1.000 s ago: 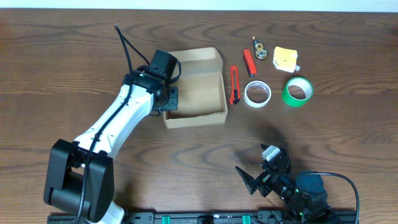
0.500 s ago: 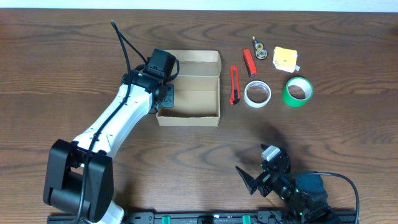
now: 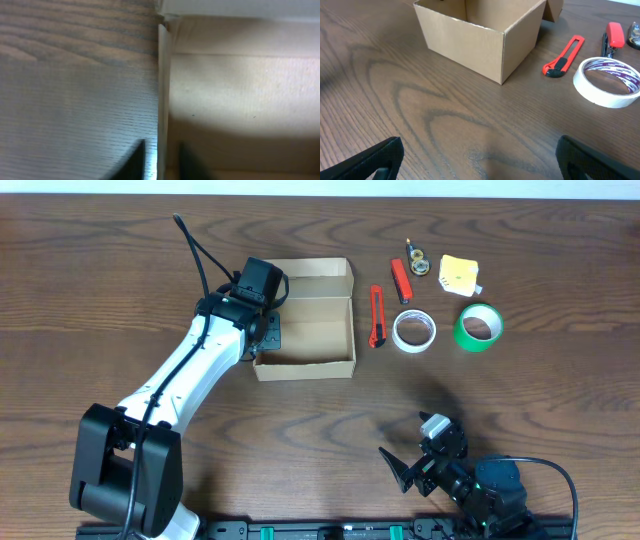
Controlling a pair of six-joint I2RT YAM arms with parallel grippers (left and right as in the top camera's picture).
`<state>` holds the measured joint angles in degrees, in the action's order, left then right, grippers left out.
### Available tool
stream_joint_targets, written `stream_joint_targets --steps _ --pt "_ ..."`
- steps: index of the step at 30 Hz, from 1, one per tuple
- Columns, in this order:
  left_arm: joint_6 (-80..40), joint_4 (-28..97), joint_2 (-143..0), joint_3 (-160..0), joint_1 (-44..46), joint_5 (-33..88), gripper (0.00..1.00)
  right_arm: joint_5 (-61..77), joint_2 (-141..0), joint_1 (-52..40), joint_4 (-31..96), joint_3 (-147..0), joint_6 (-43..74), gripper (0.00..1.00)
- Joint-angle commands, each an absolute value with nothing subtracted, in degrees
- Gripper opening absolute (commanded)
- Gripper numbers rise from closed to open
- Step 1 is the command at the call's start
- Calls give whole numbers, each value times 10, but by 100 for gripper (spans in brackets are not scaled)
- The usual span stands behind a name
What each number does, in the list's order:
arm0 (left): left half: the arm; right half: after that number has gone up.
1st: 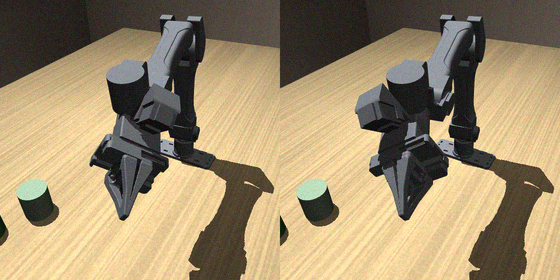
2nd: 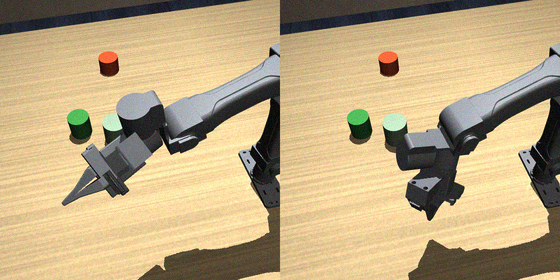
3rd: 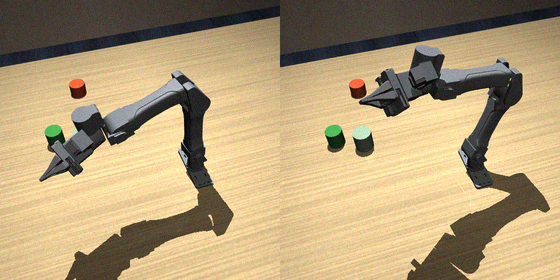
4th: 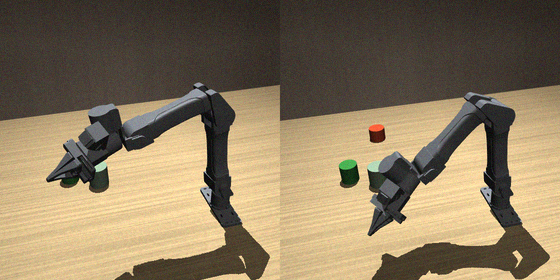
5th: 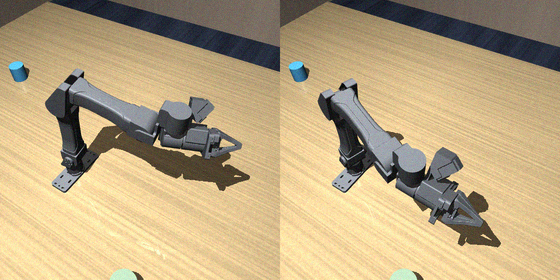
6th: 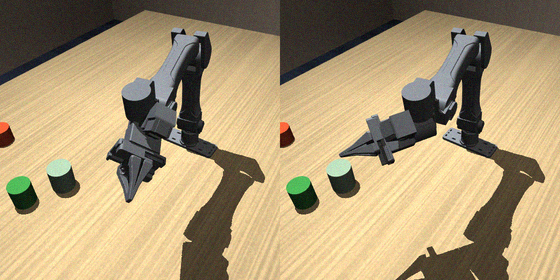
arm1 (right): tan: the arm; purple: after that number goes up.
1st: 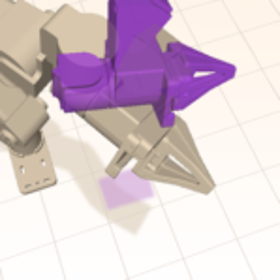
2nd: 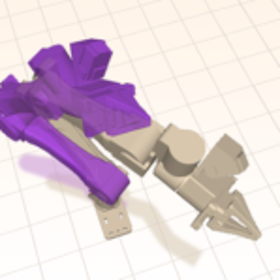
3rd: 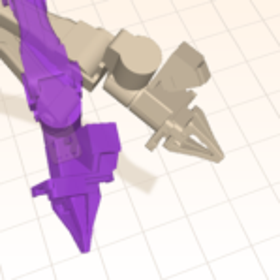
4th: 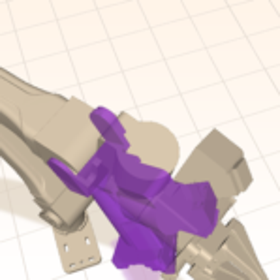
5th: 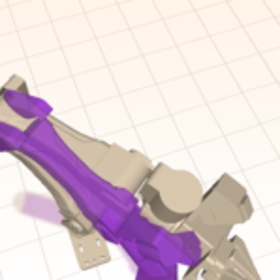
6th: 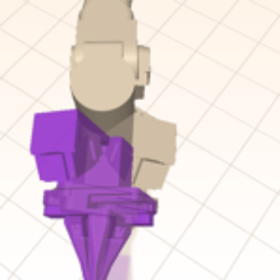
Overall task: Pack container
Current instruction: 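Release the box and retract the left gripper toward the front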
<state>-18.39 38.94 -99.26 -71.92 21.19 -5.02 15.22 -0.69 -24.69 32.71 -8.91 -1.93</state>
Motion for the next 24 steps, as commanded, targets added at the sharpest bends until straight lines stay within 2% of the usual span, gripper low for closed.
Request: stream_joint_targets --steps 1,4,9,12,16,24 --pt "-197 389 -994 -718 209 -60 64 157 -3 -251 328 -87 -18 99" --pt "-197 393 -990 -724 209 -60 68 157 -3 -251 328 -87 -18 99" --pt "-190 478 -944 -783 209 -59 67 157 -3 -251 328 -87 -18 99" --pt "-141 557 -895 -828 209 -46 67 157 -3 -251 328 -87 -18 99" --pt "-46 595 -802 -841 209 41 69 157 -3 -251 328 -87 -18 99" --pt "40 695 -628 -841 209 76 82 157 -3 -251 328 -87 -18 99"
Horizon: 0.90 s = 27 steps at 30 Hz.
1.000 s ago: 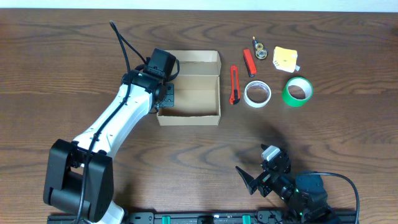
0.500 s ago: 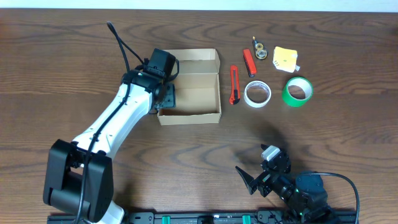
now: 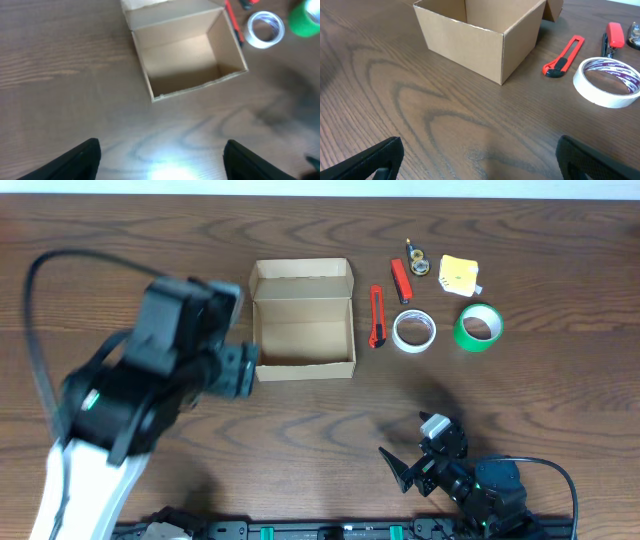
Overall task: Pack container
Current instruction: 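Release the box and retract the left gripper toward the front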
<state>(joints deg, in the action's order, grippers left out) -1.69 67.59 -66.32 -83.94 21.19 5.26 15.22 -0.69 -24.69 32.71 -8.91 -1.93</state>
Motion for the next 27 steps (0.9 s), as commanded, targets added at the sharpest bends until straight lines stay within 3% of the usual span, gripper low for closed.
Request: stream_joint_targets --steps 1,6,7,8,20,23,27 --pt "45 707 -614 -841 209 78 82 157 -3 -251 328 -87 -18 99" --pt "88 761 -569 -840 209 88 84 157 -3 -251 328 -87 -18 99" --pt "90 765 -567 -840 209 89 86 157 -3 -251 328 -87 -18 99" --pt "90 766 -565 -840 209 89 95 157 -3 -251 328 -87 -18 99" --pt "88 767 -566 -840 209 88 95 162 -3 -251 323 -87 -15 99" --pt "88 767 -566 -840 209 88 95 223 -3 -251 279 -87 55 99" --pt "88 767 -566 -840 209 88 95 262 -3 -251 247 -87 261 99"
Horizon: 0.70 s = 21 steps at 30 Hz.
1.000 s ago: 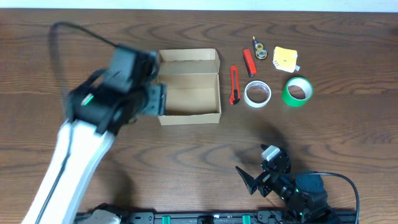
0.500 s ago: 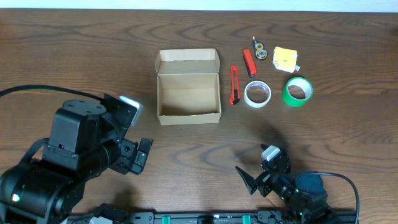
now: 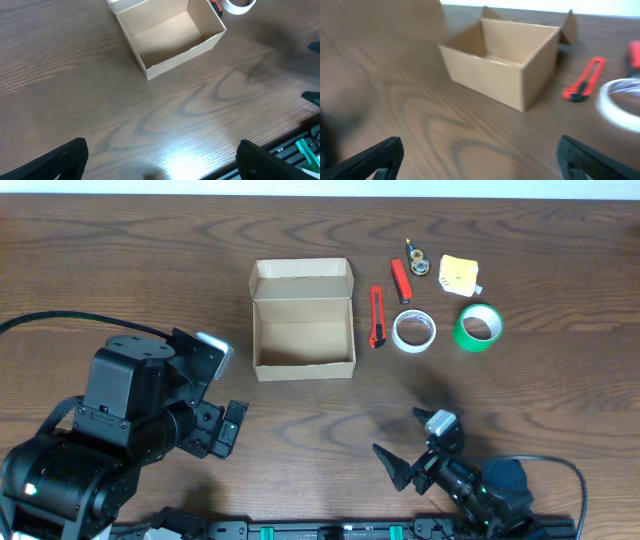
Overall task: Pack container
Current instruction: 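Release the box and retract the left gripper toward the front, then reach the right gripper to the green tape roll and grasp it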
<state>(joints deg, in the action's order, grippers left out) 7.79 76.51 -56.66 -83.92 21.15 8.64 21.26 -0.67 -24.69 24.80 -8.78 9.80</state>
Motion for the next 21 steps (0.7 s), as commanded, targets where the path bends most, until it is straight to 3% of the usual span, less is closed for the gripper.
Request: stream_joint_targets --steps 1,12,21 --pt "88 767 -566 -840 209 88 95 262 -3 -251 252 -87 297 99" --pt "88 767 -566 -840 209 88 95 129 -61 -207 142 -113 356 99" --pt "88 767 -566 -840 209 88 95 169 -363 -79 178 -322 174 99"
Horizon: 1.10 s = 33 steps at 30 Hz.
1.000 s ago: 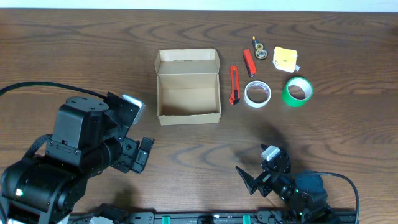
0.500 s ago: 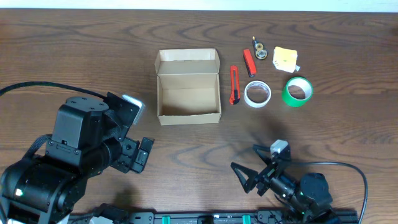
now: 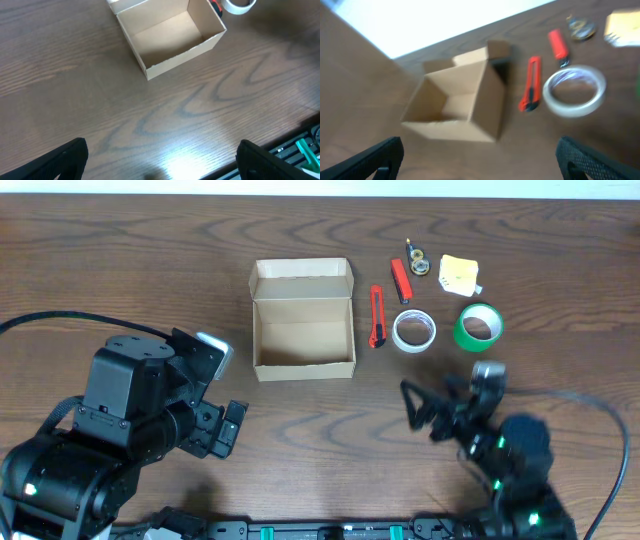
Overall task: Pack container
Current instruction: 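Reach the right gripper to the green tape roll and grasp it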
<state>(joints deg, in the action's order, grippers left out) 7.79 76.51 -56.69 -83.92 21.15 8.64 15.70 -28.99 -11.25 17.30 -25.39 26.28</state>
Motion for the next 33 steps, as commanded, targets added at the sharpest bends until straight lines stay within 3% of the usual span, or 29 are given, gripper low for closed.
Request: stream_joint_targets --steps 1,4,12,18,27,31,33 --pt "88 767 -566 -840 209 88 95 169 -405 -63 191 -357 144 99" --pt "88 767 -566 -840 209 88 95 154 -521 -16 249 -458 78 99" --pt "88 767 -566 -840 209 88 95 84 -763 77 343 -647 34 99" --pt "88 767 -566 -840 209 88 95 -12 -867 100 345 -670 29 99" --pt "88 767 -566 -840 209 88 95 -19 -983 140 315 -670 27 97" --pt "88 767 -566 -840 209 88 95 -19 -1028 144 292 -670 19 92" --pt "88 767 -566 -840 209 88 95 -19 -1048 144 277 -670 14 79"
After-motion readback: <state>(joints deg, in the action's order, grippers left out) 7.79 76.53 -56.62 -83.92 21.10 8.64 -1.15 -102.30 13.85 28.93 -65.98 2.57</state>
